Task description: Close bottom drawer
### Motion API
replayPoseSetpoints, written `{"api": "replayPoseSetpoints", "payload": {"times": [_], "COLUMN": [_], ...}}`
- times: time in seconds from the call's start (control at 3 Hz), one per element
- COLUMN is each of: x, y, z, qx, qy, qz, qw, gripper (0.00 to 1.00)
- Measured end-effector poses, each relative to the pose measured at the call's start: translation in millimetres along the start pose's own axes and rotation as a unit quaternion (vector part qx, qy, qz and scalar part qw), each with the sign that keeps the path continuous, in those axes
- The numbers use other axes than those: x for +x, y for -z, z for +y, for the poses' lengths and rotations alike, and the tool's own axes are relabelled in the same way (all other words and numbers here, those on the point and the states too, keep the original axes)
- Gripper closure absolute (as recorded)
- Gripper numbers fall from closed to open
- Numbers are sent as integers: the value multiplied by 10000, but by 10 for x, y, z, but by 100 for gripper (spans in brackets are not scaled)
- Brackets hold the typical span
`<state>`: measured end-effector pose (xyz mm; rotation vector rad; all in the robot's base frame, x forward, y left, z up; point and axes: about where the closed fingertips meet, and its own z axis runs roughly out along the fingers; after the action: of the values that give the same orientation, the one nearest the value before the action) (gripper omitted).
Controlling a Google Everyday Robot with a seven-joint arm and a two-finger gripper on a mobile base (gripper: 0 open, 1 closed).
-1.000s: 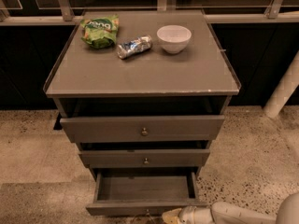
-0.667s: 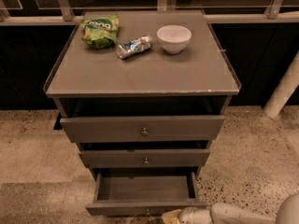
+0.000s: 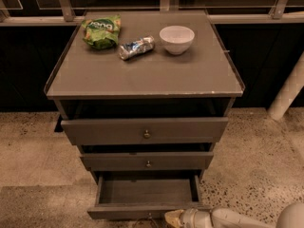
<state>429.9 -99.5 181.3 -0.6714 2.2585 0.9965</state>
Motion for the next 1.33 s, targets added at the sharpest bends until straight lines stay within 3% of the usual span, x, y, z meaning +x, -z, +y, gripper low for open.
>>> {"api": "replayPoseSetpoints", "payload": {"times": [0.67, 1.33], "x": [-473, -440], "y": [-39, -210], "z": [-495, -586], "qx": [784, 762], "qy": [426, 457], "qz": [-392, -270], "qw": [9952, 9957], "gripper": [100, 100]}}
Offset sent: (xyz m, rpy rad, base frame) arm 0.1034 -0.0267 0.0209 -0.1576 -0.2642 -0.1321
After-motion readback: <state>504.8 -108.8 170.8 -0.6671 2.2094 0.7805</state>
